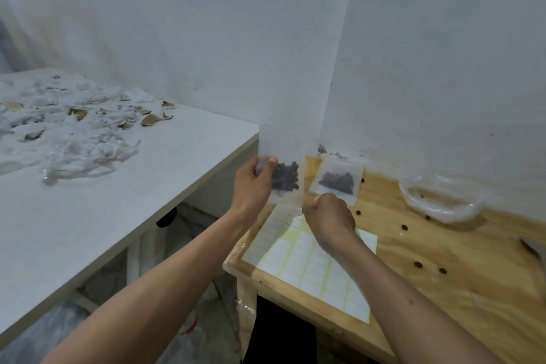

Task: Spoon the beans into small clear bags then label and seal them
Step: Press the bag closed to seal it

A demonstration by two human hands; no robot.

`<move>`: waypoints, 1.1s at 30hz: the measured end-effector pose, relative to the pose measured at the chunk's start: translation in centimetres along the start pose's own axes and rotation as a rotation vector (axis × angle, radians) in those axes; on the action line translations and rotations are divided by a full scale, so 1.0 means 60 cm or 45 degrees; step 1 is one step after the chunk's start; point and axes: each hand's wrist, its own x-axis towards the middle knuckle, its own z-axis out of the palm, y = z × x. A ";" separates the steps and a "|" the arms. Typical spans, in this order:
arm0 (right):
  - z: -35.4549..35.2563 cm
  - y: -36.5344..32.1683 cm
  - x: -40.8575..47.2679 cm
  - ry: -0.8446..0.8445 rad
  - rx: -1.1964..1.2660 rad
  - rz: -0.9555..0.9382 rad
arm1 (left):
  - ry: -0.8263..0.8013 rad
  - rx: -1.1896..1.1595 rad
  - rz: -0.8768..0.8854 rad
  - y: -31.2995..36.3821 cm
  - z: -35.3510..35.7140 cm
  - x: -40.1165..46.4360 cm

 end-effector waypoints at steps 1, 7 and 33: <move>0.001 0.003 -0.002 -0.017 0.020 -0.021 | 0.004 0.002 -0.005 0.002 -0.003 0.000; -0.042 0.035 -0.004 -0.025 0.564 0.006 | -0.125 0.034 -0.037 0.013 -0.008 -0.001; -0.247 0.135 -0.031 0.566 0.905 -0.239 | -0.476 -0.088 0.012 0.076 0.226 -0.091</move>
